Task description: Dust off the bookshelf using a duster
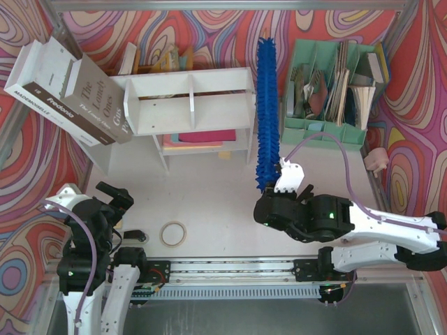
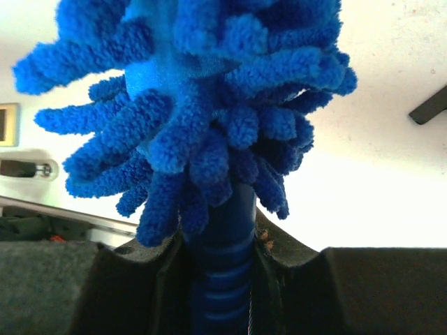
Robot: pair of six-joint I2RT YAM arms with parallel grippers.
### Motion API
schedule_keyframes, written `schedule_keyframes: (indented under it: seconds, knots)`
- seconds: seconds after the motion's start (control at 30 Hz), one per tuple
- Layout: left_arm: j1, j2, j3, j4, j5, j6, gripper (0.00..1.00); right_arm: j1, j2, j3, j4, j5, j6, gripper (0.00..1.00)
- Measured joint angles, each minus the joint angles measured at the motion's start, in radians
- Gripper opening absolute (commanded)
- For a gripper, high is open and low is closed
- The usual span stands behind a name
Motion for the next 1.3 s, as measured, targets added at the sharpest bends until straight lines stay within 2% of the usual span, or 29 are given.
schedule_keyframes:
  seconds: [0.47,1.07,1.3]
  knots:
    - [0.000,0.000,0.000,0.000,0.000,0.000,0.98,-0.169,-0.041,-0.278,0.195,-0.186,-0.175,0.00]
    - [0.000,0.000,0.000,0.000,0.000,0.000,0.98,-0.204,0.019,-0.587,0.424,-0.328,-0.204,0.00]
    - [0.000,0.000,0.000,0.000,0.000,0.000,0.98,-0.228,0.047,-0.629,0.465,-0.379,-0.206,0.00]
